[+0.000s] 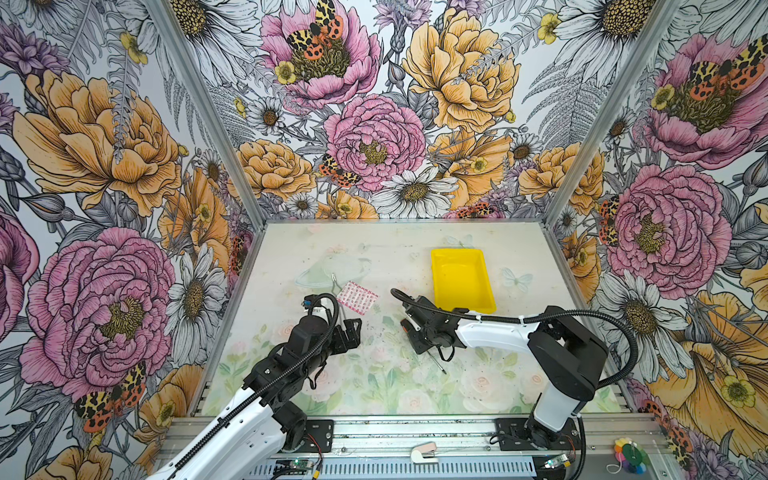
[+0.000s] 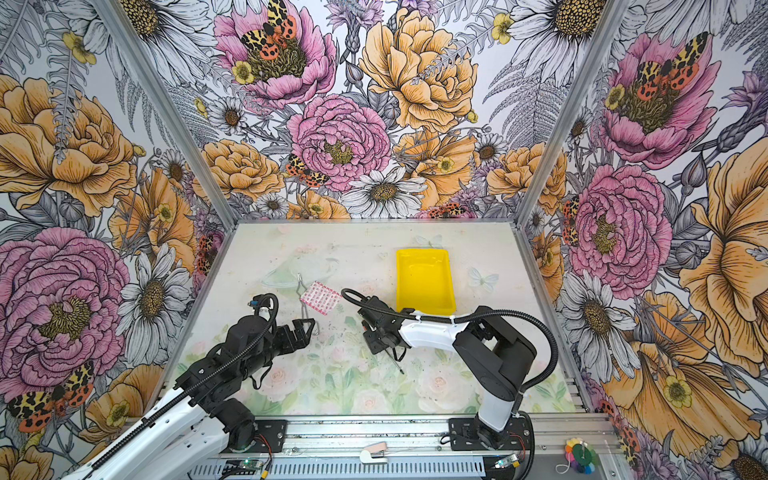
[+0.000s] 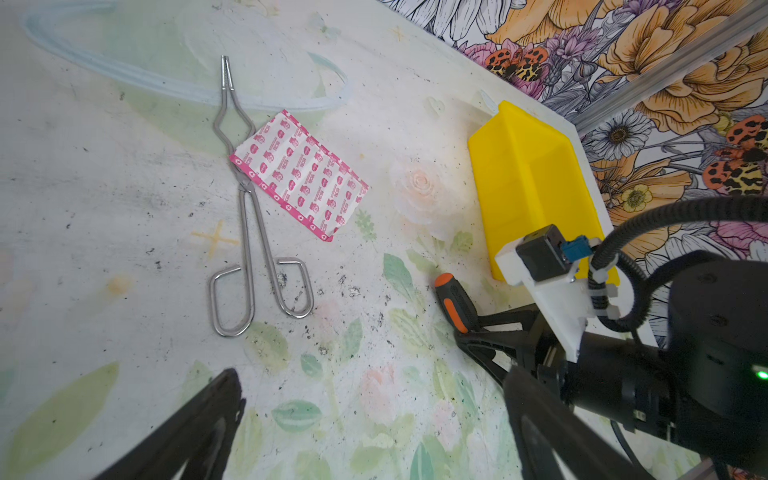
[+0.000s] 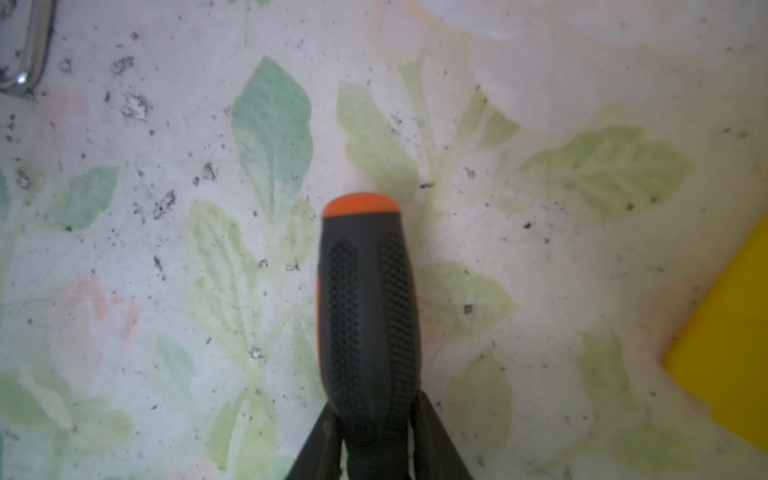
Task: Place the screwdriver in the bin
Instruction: 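Lower the right gripper and close it on the orange-and-black screwdriver handle, then lift the screwdriver with the right gripper and carry it over the yellow bin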
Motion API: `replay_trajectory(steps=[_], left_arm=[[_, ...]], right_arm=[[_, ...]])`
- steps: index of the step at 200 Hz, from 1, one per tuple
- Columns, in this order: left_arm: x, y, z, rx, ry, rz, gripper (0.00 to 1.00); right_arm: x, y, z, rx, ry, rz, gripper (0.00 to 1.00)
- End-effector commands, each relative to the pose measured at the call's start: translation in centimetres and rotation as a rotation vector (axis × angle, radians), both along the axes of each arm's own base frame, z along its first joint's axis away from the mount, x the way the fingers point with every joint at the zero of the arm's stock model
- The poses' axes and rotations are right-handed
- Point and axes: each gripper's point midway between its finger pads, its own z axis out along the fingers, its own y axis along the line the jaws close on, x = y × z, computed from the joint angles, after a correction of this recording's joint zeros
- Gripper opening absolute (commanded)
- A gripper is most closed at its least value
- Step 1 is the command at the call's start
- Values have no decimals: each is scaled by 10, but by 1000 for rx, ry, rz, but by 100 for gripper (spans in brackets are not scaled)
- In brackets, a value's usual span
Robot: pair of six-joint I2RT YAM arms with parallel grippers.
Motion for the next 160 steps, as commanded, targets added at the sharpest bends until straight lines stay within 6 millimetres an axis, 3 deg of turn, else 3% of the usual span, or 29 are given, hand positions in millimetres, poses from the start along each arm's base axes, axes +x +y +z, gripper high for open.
replay_trajectory(steps=[1,33,160], left_arm=[[0,-1,-1,4,-2,-14,99],[4,0,1,5,-10,-15,99],[19,4,17,23,-71,-45,99]], right_arm=[[3,7,2,9,-9,11,18],[7,10,14,28,-38,15,0],[32,27,111,166,-226,10,0]])
